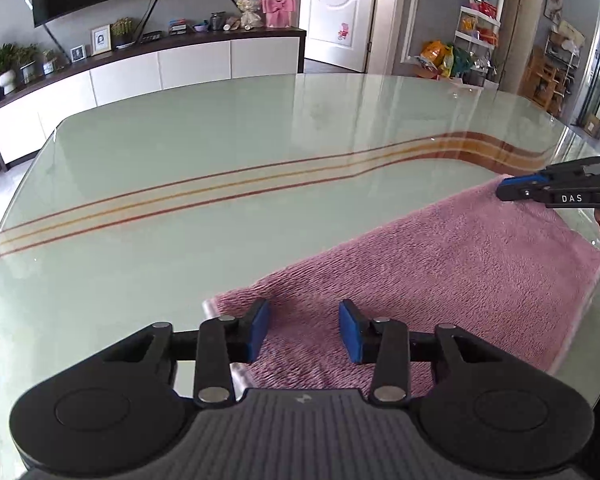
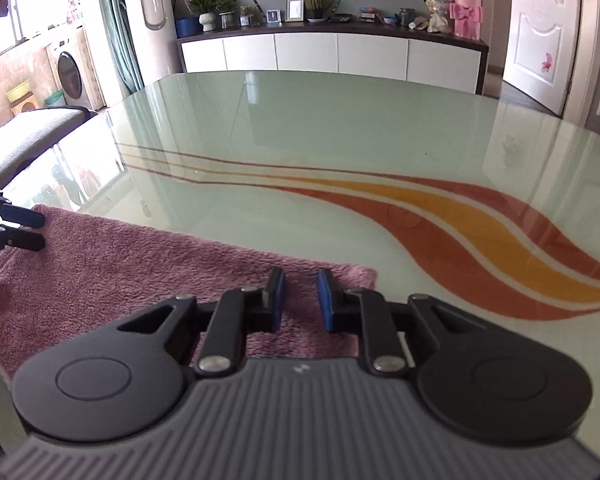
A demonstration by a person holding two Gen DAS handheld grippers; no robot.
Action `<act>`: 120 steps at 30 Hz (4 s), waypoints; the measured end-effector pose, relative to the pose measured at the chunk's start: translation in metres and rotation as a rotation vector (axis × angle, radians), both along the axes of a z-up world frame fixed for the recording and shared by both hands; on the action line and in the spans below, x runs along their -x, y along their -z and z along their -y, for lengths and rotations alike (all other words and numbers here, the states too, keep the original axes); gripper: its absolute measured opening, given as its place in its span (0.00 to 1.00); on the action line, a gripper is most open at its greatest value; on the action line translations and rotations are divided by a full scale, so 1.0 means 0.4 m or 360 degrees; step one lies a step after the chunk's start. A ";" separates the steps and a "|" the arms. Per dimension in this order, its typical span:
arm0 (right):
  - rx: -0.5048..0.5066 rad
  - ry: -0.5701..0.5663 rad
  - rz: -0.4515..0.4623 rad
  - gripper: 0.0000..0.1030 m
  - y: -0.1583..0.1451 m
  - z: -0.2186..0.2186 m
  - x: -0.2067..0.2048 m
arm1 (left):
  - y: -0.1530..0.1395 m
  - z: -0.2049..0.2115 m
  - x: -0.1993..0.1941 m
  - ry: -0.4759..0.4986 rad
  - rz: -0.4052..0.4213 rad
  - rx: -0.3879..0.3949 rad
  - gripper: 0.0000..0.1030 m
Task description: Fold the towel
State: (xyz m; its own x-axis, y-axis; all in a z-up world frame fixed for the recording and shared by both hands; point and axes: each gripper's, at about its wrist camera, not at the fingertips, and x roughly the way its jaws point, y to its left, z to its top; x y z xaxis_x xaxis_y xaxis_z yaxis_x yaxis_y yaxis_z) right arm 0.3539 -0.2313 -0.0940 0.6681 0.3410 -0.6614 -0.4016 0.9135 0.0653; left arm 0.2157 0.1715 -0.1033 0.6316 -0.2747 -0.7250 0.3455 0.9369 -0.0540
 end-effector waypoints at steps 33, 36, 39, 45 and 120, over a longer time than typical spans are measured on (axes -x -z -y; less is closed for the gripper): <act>-0.0296 0.0159 -0.0335 0.30 -0.029 0.193 0.227 | -0.030 0.297 0.171 0.0409 0.0090 -0.0173 0.55; -0.0317 0.0206 -0.0360 0.30 -0.013 0.195 0.235 | -0.015 0.325 0.150 0.0359 0.0081 -0.0180 0.55; -0.0364 0.0222 -0.0368 0.29 -0.010 0.199 0.235 | -0.008 0.334 0.132 0.0325 0.0051 -0.0173 0.55; -0.0384 0.0199 -0.0375 0.17 -0.005 0.198 0.230 | 0.011 0.332 0.115 0.0318 -0.0047 -0.0181 0.53; -0.0147 -0.1019 -0.0356 0.10 -0.084 -0.538 0.211 | 0.003 -0.090 0.259 0.0114 -0.0200 0.0013 0.58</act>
State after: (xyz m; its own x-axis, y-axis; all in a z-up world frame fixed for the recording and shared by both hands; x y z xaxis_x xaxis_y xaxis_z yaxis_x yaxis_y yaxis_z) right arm 0.2696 -0.0161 -0.0603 0.1662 0.6852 -0.7091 -0.8286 0.4869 0.2762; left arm 0.1122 0.2076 -0.1046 0.5147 -0.3220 -0.7946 0.4017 0.9093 -0.1084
